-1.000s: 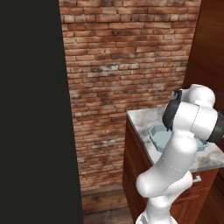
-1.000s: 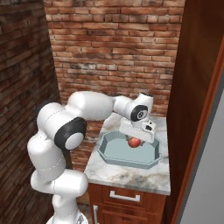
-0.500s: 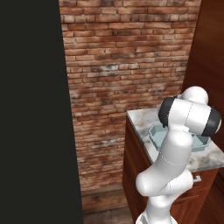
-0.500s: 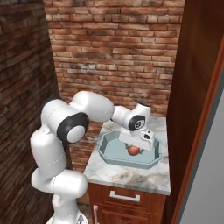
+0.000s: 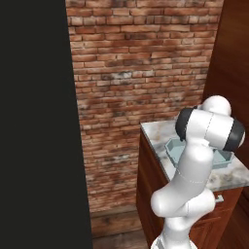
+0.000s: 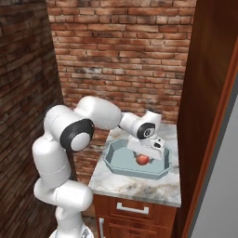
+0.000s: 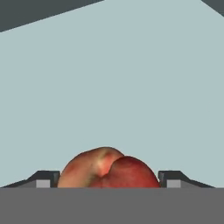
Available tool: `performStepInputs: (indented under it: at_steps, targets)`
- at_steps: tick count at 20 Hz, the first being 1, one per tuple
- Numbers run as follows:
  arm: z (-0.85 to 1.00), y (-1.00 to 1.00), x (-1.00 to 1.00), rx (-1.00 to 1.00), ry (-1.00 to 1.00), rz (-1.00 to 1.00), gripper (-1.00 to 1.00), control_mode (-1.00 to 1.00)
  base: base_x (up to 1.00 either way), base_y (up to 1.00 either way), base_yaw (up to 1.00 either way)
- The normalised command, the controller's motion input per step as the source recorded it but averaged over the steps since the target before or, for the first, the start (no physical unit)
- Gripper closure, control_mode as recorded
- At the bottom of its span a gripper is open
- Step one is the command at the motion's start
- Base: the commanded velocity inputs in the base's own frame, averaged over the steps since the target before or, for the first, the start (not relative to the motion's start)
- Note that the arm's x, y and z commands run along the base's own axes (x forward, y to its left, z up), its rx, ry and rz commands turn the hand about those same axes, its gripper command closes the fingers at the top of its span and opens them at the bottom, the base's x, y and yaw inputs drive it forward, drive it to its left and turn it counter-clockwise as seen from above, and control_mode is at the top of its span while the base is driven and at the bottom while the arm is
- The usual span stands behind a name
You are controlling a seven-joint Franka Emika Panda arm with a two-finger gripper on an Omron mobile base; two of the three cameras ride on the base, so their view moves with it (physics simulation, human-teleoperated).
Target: Pick the orange and peach from the fridge and place them inside the tupperware on the counter.
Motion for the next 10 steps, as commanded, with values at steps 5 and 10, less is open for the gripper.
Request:
performStepInputs:
  at_steps: [5, 10]
  targets:
    - [0.1, 0.06, -0.32, 0.0, -0.15, 0.0, -1.0, -1.0, 0.0, 0.0, 0.0]
    - [0.31, 0.09, -0.44, 0.0, -0.19, 0.0, -1.0, -1.0, 0.0, 0.0, 0.0]
